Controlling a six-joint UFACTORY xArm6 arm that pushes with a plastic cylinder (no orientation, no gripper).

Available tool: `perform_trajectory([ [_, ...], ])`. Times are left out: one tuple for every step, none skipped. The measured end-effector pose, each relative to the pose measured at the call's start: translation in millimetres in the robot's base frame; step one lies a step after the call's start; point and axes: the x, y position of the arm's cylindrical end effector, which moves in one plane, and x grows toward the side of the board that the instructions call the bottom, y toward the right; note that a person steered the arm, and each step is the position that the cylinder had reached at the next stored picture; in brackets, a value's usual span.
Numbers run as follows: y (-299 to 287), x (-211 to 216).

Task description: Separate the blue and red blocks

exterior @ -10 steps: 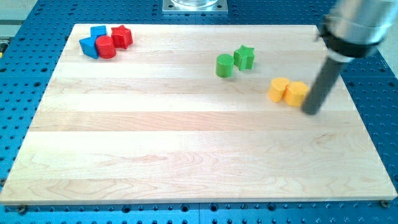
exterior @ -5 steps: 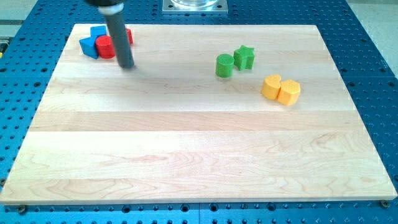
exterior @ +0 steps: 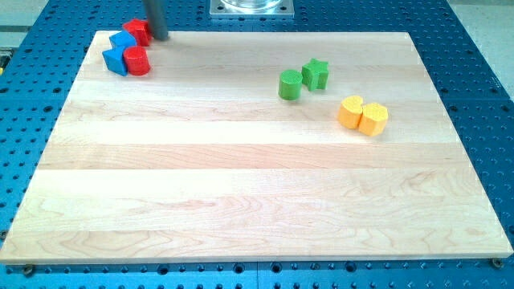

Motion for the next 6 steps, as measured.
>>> perform_trajectory([
  [-12,3],
  [-9,20],
  [-9,39],
  [-9,44],
  [-30,29],
  [-51,42],
])
